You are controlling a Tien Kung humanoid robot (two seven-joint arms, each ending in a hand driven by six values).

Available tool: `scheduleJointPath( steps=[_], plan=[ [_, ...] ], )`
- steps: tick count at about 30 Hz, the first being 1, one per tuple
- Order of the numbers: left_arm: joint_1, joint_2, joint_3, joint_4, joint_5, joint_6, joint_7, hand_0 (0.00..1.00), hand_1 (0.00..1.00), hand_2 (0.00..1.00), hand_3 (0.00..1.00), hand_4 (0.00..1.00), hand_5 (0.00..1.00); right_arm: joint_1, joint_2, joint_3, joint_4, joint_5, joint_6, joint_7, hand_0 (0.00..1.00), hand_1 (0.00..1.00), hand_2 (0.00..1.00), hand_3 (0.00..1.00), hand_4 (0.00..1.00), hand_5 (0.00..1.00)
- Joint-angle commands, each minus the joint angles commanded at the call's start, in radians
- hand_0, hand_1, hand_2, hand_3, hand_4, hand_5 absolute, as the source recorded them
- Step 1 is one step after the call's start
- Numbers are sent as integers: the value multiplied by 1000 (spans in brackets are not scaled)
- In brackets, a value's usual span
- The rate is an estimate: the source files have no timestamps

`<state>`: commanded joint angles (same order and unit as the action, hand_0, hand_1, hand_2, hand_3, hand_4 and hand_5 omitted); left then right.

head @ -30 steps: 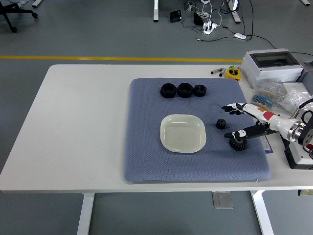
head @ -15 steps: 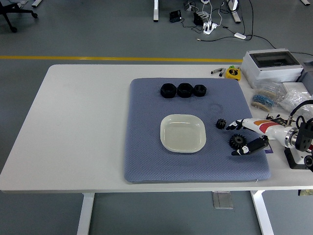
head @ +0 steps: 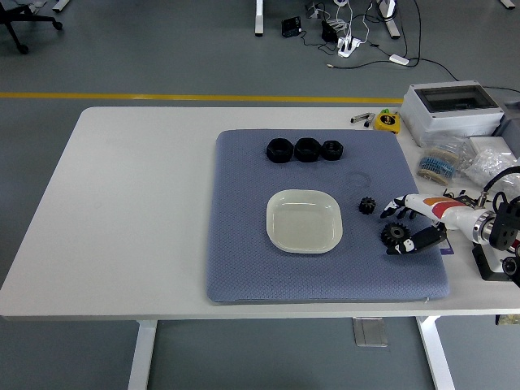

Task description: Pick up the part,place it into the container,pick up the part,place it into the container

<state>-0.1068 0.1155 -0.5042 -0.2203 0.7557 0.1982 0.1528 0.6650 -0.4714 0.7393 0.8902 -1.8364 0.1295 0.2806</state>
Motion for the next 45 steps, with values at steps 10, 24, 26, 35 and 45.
scheduleJointPath(
  steps=[10,24,26,35,45],
  plan=[
    [-1,-1,2,0,-2,0,-1,726,730,766,680,711,677,3,2,-1,-2,-50,-43,1,464,571,619,574,890,339],
    [-2,-1,3,0,-3,0,-1,727,730,765,679,712,678,4,17,-2,-6,-65,-18,-8,462,589,670,624,934,366],
    [-3,-1,4,0,-4,0,-2,727,730,765,679,712,678,5,17,-2,-7,-70,-8,-10,462,589,670,624,934,366],
    [-3,-1,6,0,-7,0,-2,726,730,765,679,712,676,9,21,-2,-15,-77,-10,-10,475,586,665,628,919,353],
    [-3,-1,7,-1,-9,0,-2,726,729,765,678,712,675,14,24,-12,-33,-94,-26,-11,366,461,530,532,768,273]
  ],
)
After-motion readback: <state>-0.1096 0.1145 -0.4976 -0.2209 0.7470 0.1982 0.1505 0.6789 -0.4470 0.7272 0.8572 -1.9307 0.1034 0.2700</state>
